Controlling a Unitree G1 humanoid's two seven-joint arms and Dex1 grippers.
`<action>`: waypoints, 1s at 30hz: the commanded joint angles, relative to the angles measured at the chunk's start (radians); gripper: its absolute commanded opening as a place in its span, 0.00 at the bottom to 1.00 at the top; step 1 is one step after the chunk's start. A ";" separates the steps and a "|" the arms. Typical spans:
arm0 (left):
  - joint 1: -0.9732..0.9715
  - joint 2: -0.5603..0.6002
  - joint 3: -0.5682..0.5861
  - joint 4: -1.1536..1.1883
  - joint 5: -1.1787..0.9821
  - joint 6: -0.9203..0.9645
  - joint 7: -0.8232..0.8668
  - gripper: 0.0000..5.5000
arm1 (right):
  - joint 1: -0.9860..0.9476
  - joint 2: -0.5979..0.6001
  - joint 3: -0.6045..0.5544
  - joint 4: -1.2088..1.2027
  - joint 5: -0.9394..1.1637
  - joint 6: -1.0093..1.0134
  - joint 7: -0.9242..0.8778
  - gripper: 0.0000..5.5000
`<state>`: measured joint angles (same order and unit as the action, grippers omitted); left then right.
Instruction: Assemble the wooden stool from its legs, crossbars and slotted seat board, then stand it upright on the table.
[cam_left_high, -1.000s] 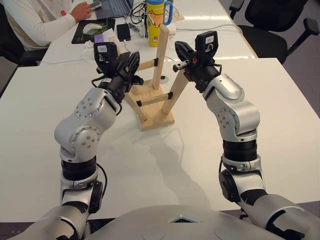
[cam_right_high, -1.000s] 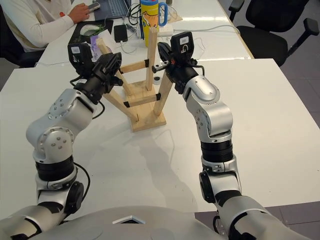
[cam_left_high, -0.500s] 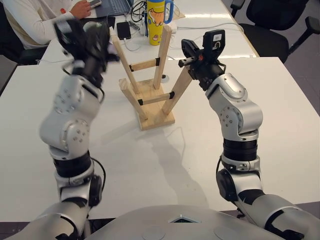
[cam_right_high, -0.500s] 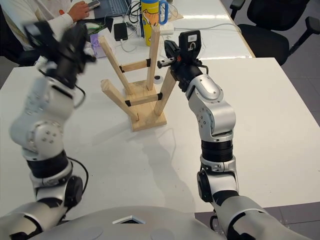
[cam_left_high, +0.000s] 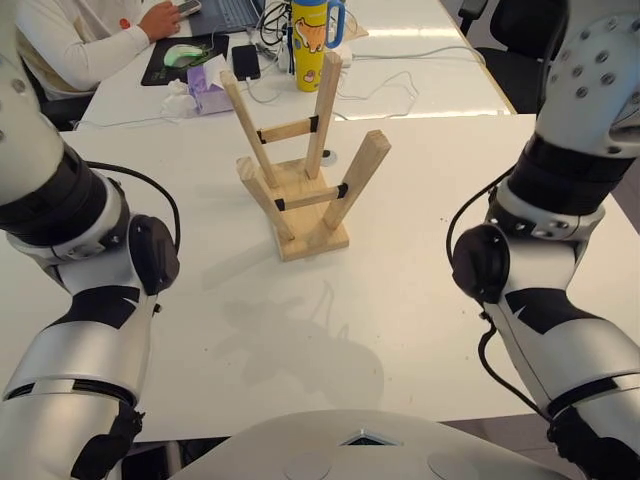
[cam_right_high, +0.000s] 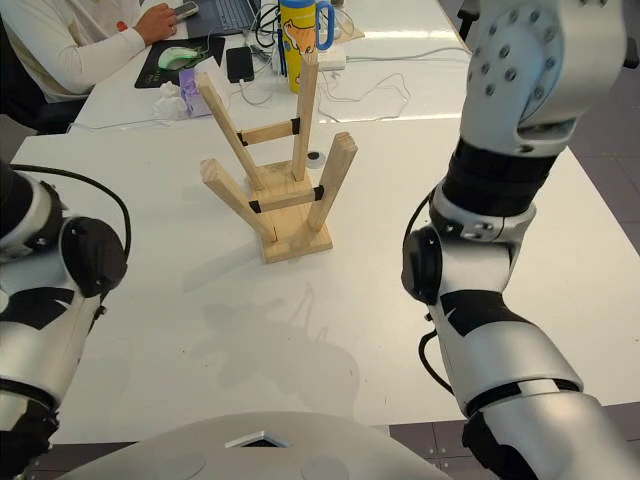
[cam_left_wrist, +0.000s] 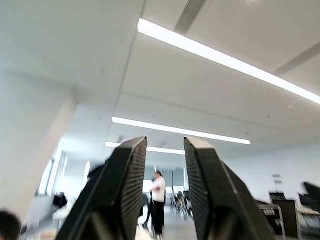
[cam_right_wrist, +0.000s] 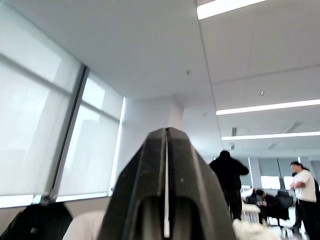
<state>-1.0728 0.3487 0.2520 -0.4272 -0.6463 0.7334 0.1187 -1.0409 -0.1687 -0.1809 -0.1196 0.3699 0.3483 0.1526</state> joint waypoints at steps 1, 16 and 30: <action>0.632 -0.068 -0.340 0.110 0.094 0.138 -0.013 0.25 | 0.546 -0.049 0.284 -0.044 -0.066 0.241 0.060 0.00; 0.894 -0.090 -0.429 0.213 0.312 -0.198 -0.065 0.25 | 0.710 -0.109 0.383 -0.051 -0.126 0.359 0.072 0.00; 0.800 -0.135 -0.240 0.196 0.382 -0.299 -0.053 0.25 | 0.547 0.100 0.029 -0.075 0.033 0.092 -0.063 0.00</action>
<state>-0.3185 0.2223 0.0040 -0.2918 -0.2899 0.4012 0.0575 -0.4572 -0.0588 -0.1124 -0.2343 0.4265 0.4747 0.1262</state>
